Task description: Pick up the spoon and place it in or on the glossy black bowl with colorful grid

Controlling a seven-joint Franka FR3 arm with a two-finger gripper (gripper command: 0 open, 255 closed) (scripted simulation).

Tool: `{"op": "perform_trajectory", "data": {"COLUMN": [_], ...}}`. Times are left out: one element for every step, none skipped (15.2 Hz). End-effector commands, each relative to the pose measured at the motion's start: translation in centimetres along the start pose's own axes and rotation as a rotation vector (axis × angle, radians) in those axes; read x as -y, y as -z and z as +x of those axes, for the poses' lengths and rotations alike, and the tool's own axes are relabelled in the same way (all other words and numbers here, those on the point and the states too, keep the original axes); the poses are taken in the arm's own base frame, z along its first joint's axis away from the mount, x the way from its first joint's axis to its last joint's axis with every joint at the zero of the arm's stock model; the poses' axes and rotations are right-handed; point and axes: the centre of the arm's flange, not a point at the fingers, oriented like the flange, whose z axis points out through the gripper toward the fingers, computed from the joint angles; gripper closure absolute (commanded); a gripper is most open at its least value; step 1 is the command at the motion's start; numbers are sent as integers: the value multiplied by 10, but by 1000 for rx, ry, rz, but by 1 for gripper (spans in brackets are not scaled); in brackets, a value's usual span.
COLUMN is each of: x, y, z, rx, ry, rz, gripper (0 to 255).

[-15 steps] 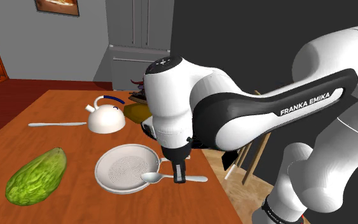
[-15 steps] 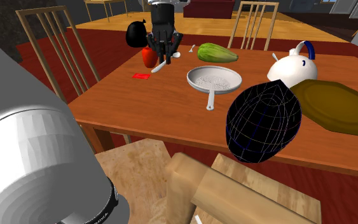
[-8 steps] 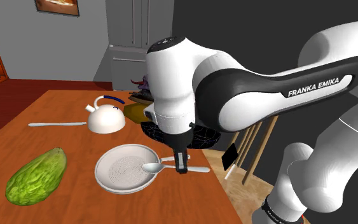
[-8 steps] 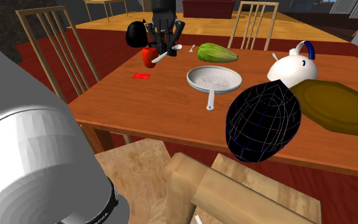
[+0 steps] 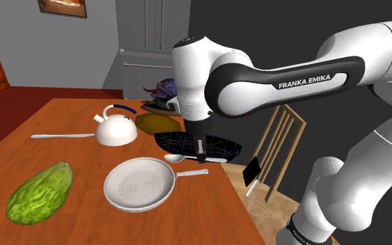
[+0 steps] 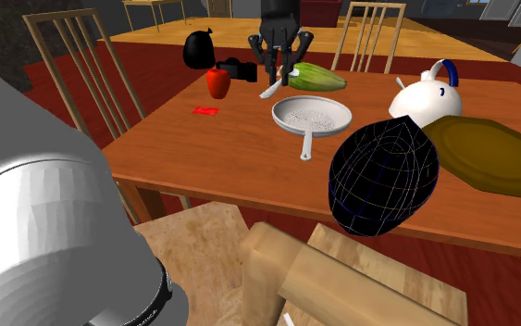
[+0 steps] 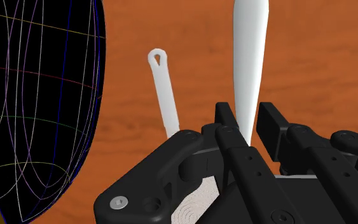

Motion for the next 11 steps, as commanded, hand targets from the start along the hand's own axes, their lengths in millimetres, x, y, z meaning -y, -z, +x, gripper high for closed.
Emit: {"op": "perform_trajectory", "data": {"x": [-24, -37, -50, -63, -76, -90, -103, -116, -129, -142, -155], "y": [-3, -5, -6, -8, -9, -10, -12, -13, -15, -16, -18], "z": [-1, -3, -4, -6, -7, -8, -10, -11, -13, -14, -15], "rx": [0, 0, 0, 0, 0, 0, 0, 0, 0, 0, 0], "ry": [2, 2, 2, 2, 2, 2, 2, 2, 2, 2, 2], "rz": [0, 0, 0, 0, 0, 0, 0, 0, 0, 0, 0], "gripper": [255, 255, 255, 255, 255, 255, 255, 255, 255, 255, 255]}}
